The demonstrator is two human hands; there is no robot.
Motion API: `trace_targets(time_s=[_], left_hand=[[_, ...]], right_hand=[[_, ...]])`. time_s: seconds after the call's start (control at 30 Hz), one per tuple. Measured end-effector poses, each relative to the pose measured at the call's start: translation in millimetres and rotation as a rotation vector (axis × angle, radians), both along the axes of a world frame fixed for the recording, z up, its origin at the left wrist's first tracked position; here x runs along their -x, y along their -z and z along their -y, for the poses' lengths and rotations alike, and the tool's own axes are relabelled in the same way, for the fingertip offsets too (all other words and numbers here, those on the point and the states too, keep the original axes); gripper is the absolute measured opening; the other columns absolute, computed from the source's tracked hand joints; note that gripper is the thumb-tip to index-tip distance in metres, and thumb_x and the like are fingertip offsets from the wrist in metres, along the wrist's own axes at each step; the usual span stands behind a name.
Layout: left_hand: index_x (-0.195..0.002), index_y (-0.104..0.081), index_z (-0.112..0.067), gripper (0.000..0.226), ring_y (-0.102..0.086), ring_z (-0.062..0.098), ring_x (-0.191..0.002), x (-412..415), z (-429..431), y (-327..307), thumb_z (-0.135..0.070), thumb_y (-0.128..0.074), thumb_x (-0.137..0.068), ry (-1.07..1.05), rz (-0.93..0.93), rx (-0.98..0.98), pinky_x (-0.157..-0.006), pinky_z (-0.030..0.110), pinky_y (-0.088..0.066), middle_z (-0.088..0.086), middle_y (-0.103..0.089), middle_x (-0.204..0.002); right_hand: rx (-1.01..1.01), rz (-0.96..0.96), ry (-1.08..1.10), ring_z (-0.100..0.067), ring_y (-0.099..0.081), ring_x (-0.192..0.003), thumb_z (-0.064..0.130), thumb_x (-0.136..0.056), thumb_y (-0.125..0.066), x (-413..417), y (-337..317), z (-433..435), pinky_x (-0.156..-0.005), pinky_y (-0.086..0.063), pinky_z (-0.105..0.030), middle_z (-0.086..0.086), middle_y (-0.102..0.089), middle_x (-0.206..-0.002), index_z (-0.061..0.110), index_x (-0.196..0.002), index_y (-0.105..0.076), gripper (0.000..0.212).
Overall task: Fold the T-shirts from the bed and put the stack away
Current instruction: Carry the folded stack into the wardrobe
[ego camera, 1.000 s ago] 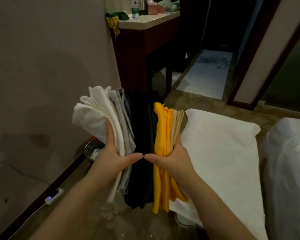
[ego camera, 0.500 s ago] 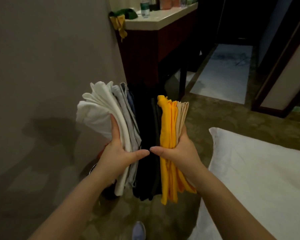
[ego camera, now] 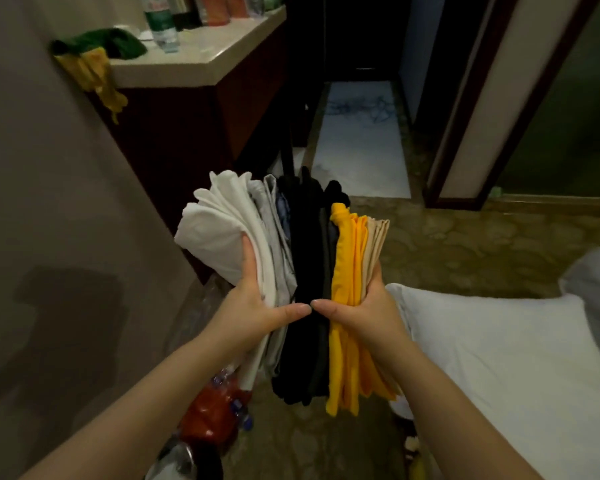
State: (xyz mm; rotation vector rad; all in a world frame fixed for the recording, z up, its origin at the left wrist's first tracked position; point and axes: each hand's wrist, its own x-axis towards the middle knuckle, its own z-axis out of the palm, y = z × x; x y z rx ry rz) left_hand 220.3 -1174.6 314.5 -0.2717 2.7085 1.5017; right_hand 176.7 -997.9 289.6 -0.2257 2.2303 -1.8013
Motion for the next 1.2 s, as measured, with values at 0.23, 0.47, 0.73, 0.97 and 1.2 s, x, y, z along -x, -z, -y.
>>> trace_targets(time_s=[0.23, 0.47, 0.73, 0.97, 1.2], left_hand=[[-0.12, 0.037, -0.051, 0.125, -0.018, 0.015, -0.142, 142, -8, 6, -0.046, -0.075, -0.064, 0.108, -0.011, -0.095, -0.11, 0.029, -0.026, -0.007, 0.001, -0.157], [-0.126, 0.04, -0.042, 0.128, -0.01, 0.014, -0.142, 313, -14, -17, -0.046, -0.073, -0.065, 0.091, -0.077, -0.09, -0.106, 0.023, -0.02, -0.005, 0.009, -0.156], [-0.127, 0.038, -0.044, 0.13, -0.015, 0.014, -0.142, 500, 8, -31, -0.048, -0.075, -0.063, 0.046, -0.143, -0.068, -0.105, 0.024, -0.022, -0.005, 0.004, -0.157], [-0.121, 0.039, -0.05, 0.127, -0.015, 0.017, -0.142, 696, 37, -26, -0.059, -0.07, -0.055, 0.106, -0.166, -0.08, -0.111, 0.031, -0.024, -0.004, 0.005, -0.157], [-0.12, 0.041, -0.046, 0.127, -0.006, 0.013, -0.143, 887, 31, -36, -0.06, -0.068, -0.056, 0.198, -0.159, -0.011, -0.11, 0.027, -0.019, -0.009, 0.014, -0.155]], right_hand=[[-0.075, -0.033, 0.092, -0.01, -0.049, -0.108, 0.036, -0.064, -0.083, 129, -5, -14, -0.09, -0.04, -0.025, 0.017, -0.047, -0.112, 0.029, -0.144, -0.02, 0.101], [-0.068, -0.104, 0.05, -0.013, -0.049, -0.114, 0.036, -0.063, -0.083, 310, -30, -17, -0.097, -0.042, -0.032, 0.012, -0.047, -0.119, 0.029, -0.144, -0.022, 0.102], [-0.039, -0.147, 0.049, -0.009, -0.049, -0.108, 0.029, -0.067, -0.082, 493, -49, 6, -0.089, -0.041, -0.025, 0.02, -0.046, -0.107, 0.03, -0.142, -0.024, 0.095], [-0.053, -0.174, 0.12, -0.007, -0.05, -0.105, 0.029, -0.067, -0.082, 675, -50, 34, -0.089, -0.041, -0.026, 0.028, -0.045, -0.104, 0.037, -0.14, -0.023, 0.094], [-0.001, -0.164, 0.199, 0.003, -0.049, -0.097, 0.029, -0.066, -0.083, 853, -49, 26, -0.086, -0.04, -0.023, 0.032, -0.045, -0.106, 0.041, -0.137, -0.023, 0.094]])
